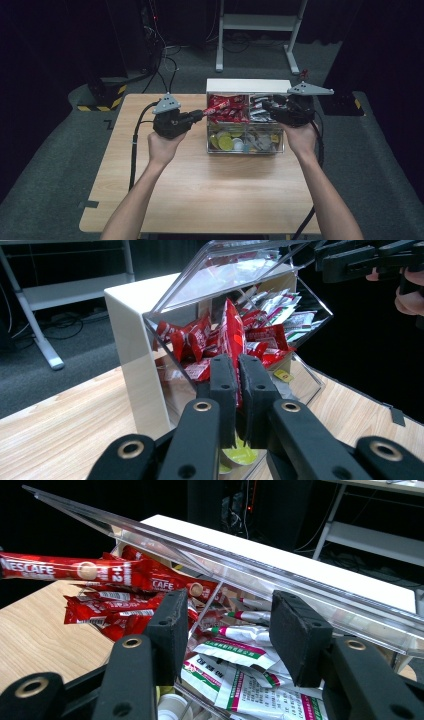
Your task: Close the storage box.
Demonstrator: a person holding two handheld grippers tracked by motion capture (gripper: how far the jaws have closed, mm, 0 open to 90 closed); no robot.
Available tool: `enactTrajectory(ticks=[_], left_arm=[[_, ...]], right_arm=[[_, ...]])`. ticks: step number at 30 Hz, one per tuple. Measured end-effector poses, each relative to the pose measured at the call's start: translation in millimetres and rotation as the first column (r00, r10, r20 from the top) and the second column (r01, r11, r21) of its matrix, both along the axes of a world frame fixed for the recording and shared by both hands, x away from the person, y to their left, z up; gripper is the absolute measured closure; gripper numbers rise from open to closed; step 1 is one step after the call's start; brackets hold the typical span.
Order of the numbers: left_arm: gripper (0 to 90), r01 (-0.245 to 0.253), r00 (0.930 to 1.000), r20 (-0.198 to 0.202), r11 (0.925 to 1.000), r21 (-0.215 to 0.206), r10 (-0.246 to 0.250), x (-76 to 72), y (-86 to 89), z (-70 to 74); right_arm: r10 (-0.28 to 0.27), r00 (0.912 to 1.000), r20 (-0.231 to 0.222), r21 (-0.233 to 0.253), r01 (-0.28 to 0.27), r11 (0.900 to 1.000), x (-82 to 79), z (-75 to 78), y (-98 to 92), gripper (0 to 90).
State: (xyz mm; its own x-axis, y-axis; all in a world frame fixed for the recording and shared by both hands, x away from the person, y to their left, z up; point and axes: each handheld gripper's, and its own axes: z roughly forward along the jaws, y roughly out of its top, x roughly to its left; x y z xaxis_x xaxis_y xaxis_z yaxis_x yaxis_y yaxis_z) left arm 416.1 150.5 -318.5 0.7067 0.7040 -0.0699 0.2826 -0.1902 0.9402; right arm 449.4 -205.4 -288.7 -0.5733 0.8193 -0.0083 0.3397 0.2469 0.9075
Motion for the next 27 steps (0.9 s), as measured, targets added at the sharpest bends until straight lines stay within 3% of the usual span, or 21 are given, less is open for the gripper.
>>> enactTrajectory(ticks=[15, 27], left_arm=[[86.1, -0.021, 0.9993, 0.030, 0.9995, -0.022, 0.022, -16.4, 20.1, -3.6], [86.1, -0.056, 0.9972, 0.046, 0.9960, -0.070, 0.059, -31.2, 41.0, -6.3]], right_arm=[[-0.004, 1.0000, -0.003, -0.020, 0.004, 1.000, 1.4, -0.2, 5.2, 50.0], [-0.006, 1.0000, -0.001, -0.012, 0.006, 1.000, 1.3, -1.2, 3.9, 50.0]])
